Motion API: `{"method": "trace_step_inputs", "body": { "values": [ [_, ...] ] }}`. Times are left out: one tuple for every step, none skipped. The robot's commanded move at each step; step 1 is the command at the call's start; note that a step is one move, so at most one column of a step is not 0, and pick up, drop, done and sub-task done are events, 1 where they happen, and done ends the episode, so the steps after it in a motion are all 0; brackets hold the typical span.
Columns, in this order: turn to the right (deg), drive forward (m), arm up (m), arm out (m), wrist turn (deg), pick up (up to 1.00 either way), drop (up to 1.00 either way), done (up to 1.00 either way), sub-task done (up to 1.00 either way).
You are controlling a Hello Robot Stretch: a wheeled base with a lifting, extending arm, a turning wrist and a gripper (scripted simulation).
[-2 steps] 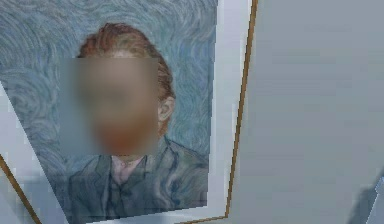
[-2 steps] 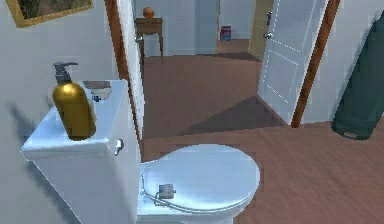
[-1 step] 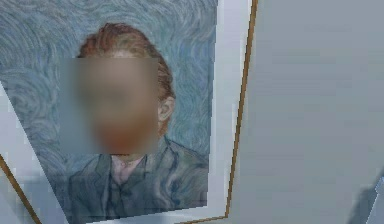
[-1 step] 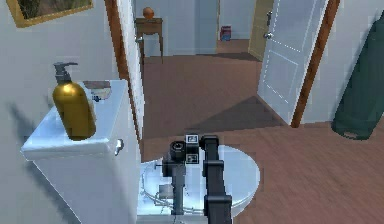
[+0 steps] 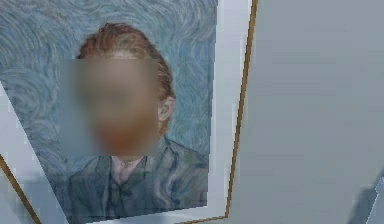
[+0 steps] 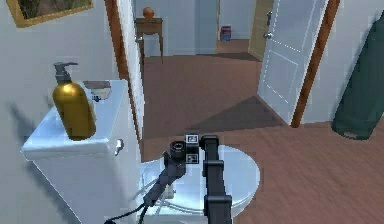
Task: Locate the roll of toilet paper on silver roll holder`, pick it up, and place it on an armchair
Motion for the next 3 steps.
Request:
{"method": "trace_step_inputs", "body": {
  "values": [
    [0.0, 0.00, 0.00, 0.00, 45.0, 0.00, 0.00, 0.00, 0.00],
    [0.0, 0.00, 0.00, 0.00, 45.0, 0.00, 0.00, 0.00, 0.00],
    [0.0, 0.00, 0.00, 0.00, 18.0, 0.00, 0.00, 0.00, 0.00]
  ]
}}
